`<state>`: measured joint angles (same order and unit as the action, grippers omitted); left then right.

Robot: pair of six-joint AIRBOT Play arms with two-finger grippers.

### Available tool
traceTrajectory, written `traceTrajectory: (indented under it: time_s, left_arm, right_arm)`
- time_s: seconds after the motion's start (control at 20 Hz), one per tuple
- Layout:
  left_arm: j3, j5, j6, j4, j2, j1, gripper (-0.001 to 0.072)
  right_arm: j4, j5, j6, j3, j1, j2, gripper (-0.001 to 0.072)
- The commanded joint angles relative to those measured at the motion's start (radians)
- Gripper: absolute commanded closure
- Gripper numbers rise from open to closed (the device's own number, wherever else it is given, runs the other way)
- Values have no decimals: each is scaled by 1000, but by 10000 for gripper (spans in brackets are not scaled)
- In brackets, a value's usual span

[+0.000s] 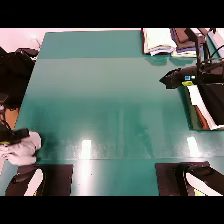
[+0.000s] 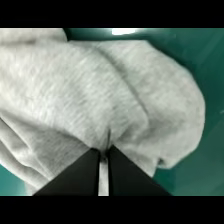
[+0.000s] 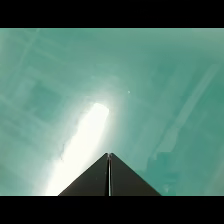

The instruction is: Fold the shirts.

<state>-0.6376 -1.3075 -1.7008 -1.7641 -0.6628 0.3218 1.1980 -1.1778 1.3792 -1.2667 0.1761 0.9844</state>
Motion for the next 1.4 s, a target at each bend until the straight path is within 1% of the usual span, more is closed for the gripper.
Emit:
traceTrajectory:
  time_s: [0.0, 0.1, 0.25, 0.4, 0.5, 0.65, 0.7, 0.75, 0.8, 0.85, 0.9, 1.0, 1.1, 1.2, 1.25, 1.35]
  left_arm:
    - [-281, -36, 34, 108, -1, -104, 687]
    - [-471, -17, 28, 150, -6, -242, 689]
    - [-690, 1, -23, 145, -63, -475, 690]
    - [-865, 31, -30, 145, -197, -700, 689]
    - [-956, 66, -26, 145, -319, -849, 689]
    - [-1035, 138, 10, 155, -525, -1065, 687]
    - [-1046, 179, 22, 169, -587, -1126, 685]
    - [-1048, 242, 57, 195, -647, -1181, 682]
    - [-1048, 299, 84, 222, -693, -1219, 611]
    - [-1051, 344, 85, 241, -732, -1245, 328]
    - [-1060, 356, 86, 257, -756, -1248, 265]
    - [-1067, 353, 74, 259, -768, -1207, 265]
    - [-1067, 336, 73, 266, -767, -1112, 265]
    - [-1066, 297, 47, 275, -782, -986, 265]
    - [-1065, 288, 48, 303, -800, -926, 265]
    - [-1061, 272, 55, 436, -860, -814, 265]
  right_arm:
    - [0, 0, 0, -69, -1, 0, 698]
    - [2, 1, 0, -146, -1, 0, 699]
    - [10, 3, 1, -257, -2, 1, 699]
    - [10, 8, 0, -350, -16, 1, 699]
    - [9, 7, 1, -395, -54, 1, 699]
    - [5, -5, 19, -444, -137, 0, 699]
    - [5, -10, 22, -451, -157, 0, 699]
    - [5, -16, 27, -454, -175, 0, 699]
    - [4, -25, 27, -454, -188, 0, 699]
    - [4, -38, 27, -454, -198, 0, 699]
    - [2, -49, 27, -454, -204, 0, 698]
    - [2, -61, 27, -454, -204, 1, 699]
    - [-2, -61, 27, -454, -204, 0, 699]
    - [-2, -67, 35, -454, -204, 0, 699]
    - [-2, -73, 35, -454, -204, 1, 699]
    - [-1, -79, 35, -454, -193, 2, 699]
